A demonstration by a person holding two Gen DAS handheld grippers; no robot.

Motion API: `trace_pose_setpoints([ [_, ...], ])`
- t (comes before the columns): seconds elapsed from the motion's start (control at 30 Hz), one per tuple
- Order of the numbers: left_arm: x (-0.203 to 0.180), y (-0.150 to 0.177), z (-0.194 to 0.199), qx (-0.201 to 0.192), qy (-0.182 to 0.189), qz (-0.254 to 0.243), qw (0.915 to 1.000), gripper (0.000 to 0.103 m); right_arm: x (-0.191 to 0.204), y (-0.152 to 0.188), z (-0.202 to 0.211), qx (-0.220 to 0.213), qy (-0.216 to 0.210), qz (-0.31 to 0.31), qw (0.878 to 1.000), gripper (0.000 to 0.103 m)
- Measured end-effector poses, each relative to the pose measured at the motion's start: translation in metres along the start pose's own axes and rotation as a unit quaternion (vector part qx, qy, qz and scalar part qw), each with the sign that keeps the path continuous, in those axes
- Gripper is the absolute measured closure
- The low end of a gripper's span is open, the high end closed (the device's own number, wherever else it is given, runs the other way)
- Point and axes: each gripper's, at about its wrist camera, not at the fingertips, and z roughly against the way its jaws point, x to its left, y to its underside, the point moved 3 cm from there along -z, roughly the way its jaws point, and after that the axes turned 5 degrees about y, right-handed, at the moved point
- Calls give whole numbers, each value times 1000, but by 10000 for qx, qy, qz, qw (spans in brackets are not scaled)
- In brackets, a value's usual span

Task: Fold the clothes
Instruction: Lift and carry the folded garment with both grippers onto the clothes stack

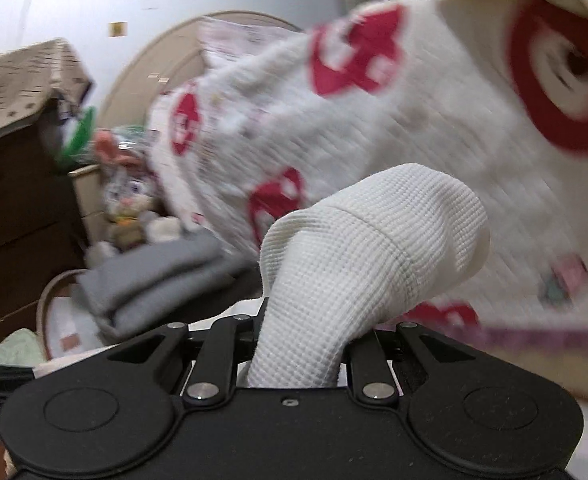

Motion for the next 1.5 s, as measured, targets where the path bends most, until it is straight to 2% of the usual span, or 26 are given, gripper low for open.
trace_pose_setpoints([
  [0.1,26,-33,22,-179,-159,-24,9997,90,33,-40,-14,-92,-287,370,9989,83],
  [0.33,98,-109,44,-636,-971,-206,9930,90,123,-133,-80,-224,-880,952,9913,83],
  [0.43,135,-138,30,-463,-1303,-387,9896,91,159,-169,-125,-184,-917,1090,9896,84],
  [0.53,173,-162,9,-288,-1404,-254,9894,91,188,-195,-168,-185,-796,1077,9908,84],
  [0.6,203,-170,-7,-125,-1448,-70,9894,91,199,-199,-196,-222,-779,1044,9912,84],
  [0.67,240,-166,-39,254,-1437,295,9888,91,202,-194,-236,-169,-845,777,9932,83],
  [0.73,278,-162,-71,632,-1423,660,9856,91,192,-166,-250,11,-912,362,9952,63],
  [0.77,296,-156,-85,813,-1438,843,9826,91,186,-151,-254,110,-945,146,9954,46],
  [0.87,340,-126,-121,1241,-1557,1355,9706,91,168,-104,-269,408,-1039,-502,9925,45],
  [0.97,341,-118,-121,1058,-1367,1354,9756,91,151,-58,-283,703,-1128,-1148,9845,46],
  [1.07,336,-115,-118,983,-1320,1333,9773,90,134,-12,-298,994,-1211,-1788,9713,45],
  [1.2,334,-109,-116,903,-1273,1373,9782,90,123,30,-267,1211,-1934,-2668,9364,38],
  [1.3,341,-106,-117,872,-1245,1494,9770,90,131,56,-261,1652,-2257,-3122,9079,37],
  [1.33,343,-106,-117,867,-1238,1522,9767,90,134,61,-262,1749,-2270,-3197,9031,36],
  [1.43,344,-104,-117,876,-1236,1545,9763,89,143,71,-270,1864,-2078,-3383,8987,35],
  [1.5,345,-104,-117,883,-1235,1561,9760,87,145,71,-280,1940,-1807,-3610,8941,26],
])
